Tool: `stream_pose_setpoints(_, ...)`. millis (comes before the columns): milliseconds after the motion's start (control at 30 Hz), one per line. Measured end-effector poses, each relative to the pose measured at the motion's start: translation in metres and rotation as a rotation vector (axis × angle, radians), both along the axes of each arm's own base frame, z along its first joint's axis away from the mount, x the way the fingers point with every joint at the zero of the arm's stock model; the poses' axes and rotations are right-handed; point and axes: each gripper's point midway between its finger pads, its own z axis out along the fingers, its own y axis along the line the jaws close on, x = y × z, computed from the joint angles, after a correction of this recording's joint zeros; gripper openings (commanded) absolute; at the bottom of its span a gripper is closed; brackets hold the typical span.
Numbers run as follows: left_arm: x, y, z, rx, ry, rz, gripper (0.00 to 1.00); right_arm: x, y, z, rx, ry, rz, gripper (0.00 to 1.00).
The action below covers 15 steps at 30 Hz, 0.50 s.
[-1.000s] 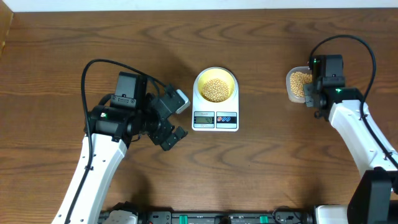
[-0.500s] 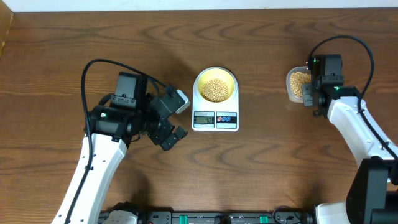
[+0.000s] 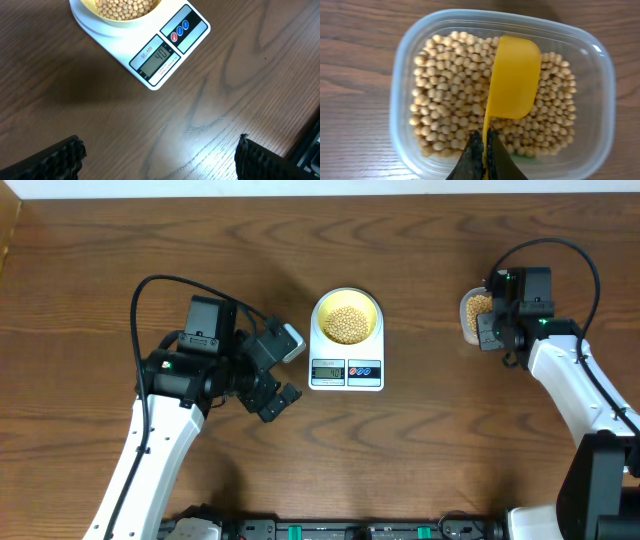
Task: Scoop item into bowl and weigh 50g on scale
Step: 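Lower the scoop into the soybean tub with the right gripper again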
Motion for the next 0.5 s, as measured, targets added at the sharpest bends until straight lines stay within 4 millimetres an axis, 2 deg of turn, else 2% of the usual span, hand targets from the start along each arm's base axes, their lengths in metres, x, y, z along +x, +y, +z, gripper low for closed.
stream_pose_setpoints(200, 0.0000, 0.0000, 0.0001, 0.000, 0.000, 0.000, 0.98, 0.0001, 0.0020, -0.0007, 0.111, -0.002, -0.009, 0.01)
stream_pose_setpoints(500, 0.0000, 0.0000, 0.0001, 0.000, 0.000, 0.000, 0.98, -0.0041, 0.0002, 0.0041, 0.398, -0.002, -0.058, 0.01)
